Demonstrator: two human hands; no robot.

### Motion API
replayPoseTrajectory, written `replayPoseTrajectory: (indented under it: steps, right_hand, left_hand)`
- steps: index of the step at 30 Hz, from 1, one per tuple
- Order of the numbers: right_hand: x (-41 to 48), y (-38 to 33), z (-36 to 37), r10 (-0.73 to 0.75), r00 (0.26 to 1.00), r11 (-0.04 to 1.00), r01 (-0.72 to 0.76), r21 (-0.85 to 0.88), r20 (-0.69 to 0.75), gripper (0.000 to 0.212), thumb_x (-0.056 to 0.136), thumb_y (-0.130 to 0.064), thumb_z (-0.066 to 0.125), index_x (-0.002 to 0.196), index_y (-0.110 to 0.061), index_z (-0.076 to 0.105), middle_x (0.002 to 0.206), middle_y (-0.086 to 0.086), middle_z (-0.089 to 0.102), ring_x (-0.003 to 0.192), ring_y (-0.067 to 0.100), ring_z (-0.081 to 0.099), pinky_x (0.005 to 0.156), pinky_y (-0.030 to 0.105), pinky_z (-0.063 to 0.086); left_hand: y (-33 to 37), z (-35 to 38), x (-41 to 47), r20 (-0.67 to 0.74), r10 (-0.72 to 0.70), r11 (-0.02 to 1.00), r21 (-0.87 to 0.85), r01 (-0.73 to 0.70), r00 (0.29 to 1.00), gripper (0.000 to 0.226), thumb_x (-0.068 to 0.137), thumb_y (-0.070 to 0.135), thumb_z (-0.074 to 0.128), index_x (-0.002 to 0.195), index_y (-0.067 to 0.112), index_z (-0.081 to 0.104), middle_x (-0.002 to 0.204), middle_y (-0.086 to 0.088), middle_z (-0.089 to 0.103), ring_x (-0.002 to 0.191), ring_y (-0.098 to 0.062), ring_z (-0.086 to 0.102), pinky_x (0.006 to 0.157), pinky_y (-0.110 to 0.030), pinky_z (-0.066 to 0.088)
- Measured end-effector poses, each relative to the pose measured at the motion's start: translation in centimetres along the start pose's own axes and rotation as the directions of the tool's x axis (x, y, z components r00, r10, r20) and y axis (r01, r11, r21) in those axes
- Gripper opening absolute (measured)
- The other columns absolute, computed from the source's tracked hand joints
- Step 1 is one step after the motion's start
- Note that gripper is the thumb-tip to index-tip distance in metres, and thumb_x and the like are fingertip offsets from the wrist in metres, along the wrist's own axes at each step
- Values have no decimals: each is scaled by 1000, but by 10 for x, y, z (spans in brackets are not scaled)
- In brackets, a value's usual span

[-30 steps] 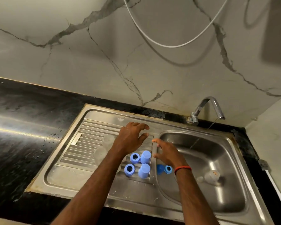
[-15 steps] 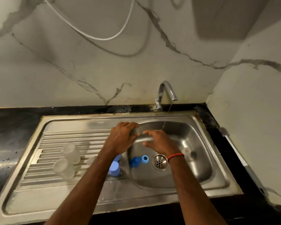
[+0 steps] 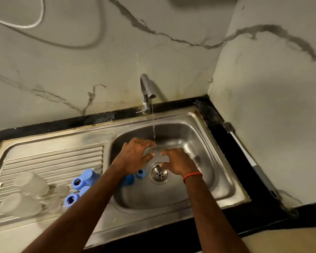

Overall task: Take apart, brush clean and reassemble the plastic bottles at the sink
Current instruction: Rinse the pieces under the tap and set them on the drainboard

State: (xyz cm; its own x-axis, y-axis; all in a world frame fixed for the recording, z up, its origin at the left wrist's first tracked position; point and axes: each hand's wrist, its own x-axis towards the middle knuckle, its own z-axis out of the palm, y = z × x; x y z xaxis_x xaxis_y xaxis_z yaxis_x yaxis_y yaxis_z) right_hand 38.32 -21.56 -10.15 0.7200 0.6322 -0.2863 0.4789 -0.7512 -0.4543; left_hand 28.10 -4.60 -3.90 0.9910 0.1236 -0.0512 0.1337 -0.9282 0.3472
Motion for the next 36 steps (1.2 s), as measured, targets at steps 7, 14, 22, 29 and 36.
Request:
replayPoseTrajectory:
  steps: [7,14,22,29,36]
  right_hand:
    - [28,50,4,149,987,980,-140,-145,54,57,88,-40,66,141,-28,47,146,9,42,135,33,30,103,47,39]
    - [44,77,31,178,973,973,-152,-175,145,53,89,-30,64,139,-22,49,157,11,22,140,37,19,103,47,42]
    - [43,79,20,195,980,943,-195,-269,-27,26,96,-10,49,121,-8,58,134,14,48,125,36,43,93,40,48]
    - [62,44,-37,43,950,999,-36,28,-309,34,85,-6,60,115,-20,70,117,8,66,113,30,58,92,37,51]
    - [94,-32,-75,-59,958,957,135,256,-282,45,79,-20,77,123,-15,69,120,5,70,111,21,63,94,28,48]
  left_hand:
    - [15,12,27,79,-17,999,47,14,997,47,100,47,53,144,34,46,148,5,49,141,-21,36,115,-52,29]
    - [14,14,39,19,-39,999,-10,39,999,46,99,45,56,142,33,48,146,5,51,139,-20,38,114,-52,32]
    - [10,10,51,9,-53,998,-33,53,999,45,99,45,57,142,33,49,146,4,52,140,-23,39,112,-53,34]
    - [-2,-2,53,-27,-99,993,-67,97,995,44,97,48,57,139,35,50,143,6,54,135,-19,42,112,-52,37]
    - [-23,-17,68,-92,-125,989,-87,117,988,46,91,59,43,130,38,54,127,12,62,119,-11,55,102,-47,47]
